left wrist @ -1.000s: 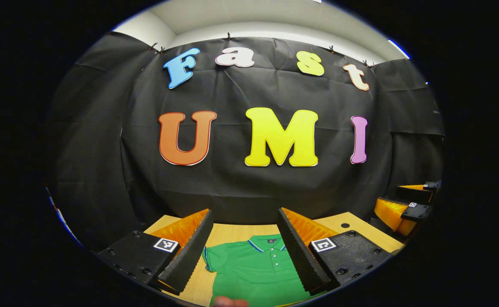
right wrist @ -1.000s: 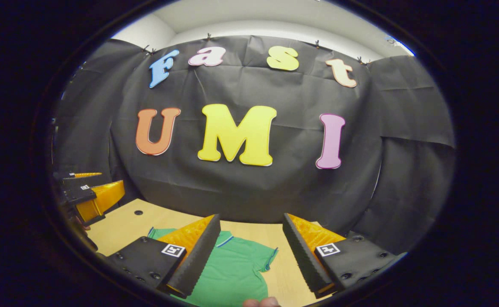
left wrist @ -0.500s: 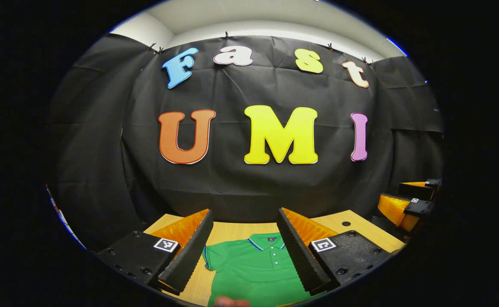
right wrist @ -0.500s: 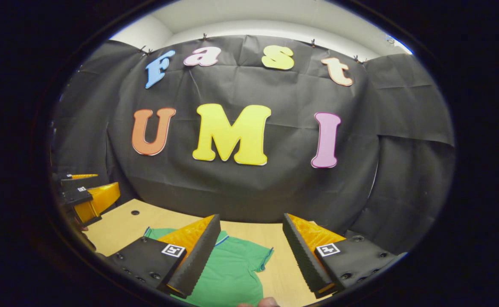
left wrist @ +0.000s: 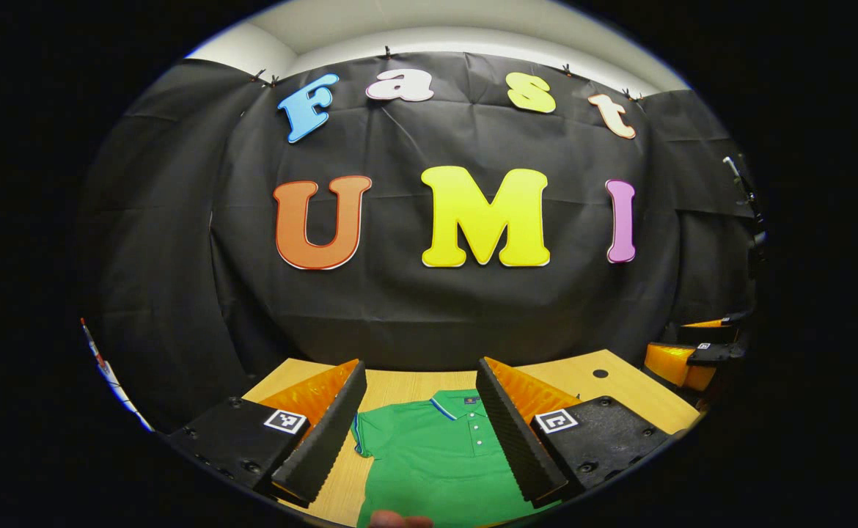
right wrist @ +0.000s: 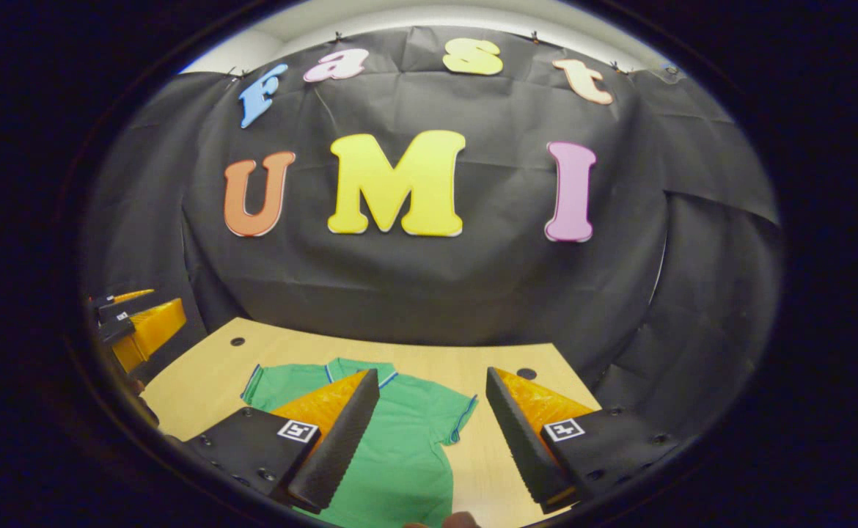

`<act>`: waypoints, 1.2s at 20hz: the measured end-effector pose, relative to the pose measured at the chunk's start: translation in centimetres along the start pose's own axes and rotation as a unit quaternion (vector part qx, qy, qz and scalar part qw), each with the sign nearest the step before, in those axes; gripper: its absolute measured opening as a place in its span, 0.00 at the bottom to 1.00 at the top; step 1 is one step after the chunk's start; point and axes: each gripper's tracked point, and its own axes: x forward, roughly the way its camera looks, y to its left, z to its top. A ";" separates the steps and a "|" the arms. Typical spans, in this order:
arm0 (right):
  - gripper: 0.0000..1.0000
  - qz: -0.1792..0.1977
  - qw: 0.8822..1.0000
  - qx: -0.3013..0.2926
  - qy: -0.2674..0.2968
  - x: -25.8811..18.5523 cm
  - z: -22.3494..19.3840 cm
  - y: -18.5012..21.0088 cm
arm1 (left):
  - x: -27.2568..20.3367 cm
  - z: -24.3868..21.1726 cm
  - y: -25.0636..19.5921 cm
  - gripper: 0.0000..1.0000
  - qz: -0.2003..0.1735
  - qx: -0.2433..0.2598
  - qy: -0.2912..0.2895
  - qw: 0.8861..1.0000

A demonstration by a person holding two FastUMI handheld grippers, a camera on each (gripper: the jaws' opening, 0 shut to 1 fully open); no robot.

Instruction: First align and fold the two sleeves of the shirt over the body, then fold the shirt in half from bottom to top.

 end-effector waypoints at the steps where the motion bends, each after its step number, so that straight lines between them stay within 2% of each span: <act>1: 0.95 -0.003 1.000 0.002 0.017 0.9 -1.0 -0.5 | 0.0 -0.4 -0.1 1.00 0.001 0.001 0.005 1.000; 2: 0.94 -0.005 0.999 0.002 0.035 1.9 -2.0 -1.1 | -0.1 -0.8 -0.1 0.97 0.002 0.001 0.010 1.000; 4: 0.95 -0.009 0.998 0.008 0.065 4.4 -4.2 -2.4 | -0.3 -1.6 -0.1 1.00 0.007 0.001 0.022 1.000; 5: 0.94 -0.012 0.997 0.014 0.080 5.8 -5.4 -3.0 | -0.4 -2.0 -0.2 0.98 0.008 0.003 0.027 1.000; 11: 0.96 -0.027 0.981 0.062 0.183 13.3 -12.9 -5.7 | -1.0 -4.0 0.2 0.98 0.032 0.015 0.058 0.998; 13: 0.96 -0.033 0.979 0.052 0.192 16.0 -14.1 -6.4 | -1.2 -5.0 0.4 0.98 0.042 0.015 0.070 0.997; 19: 0.95 -0.015 0.975 0.034 0.219 22.0 -17.5 -5.9 | -2.2 -8.0 0.2 0.98 0.056 0.013 0.113 0.992; 24: 0.95 -0.029 0.971 0.044 0.233 25.4 -19.1 -6.7 | -2.5 -9.8 -0.1 0.98 0.063 0.008 0.135 0.989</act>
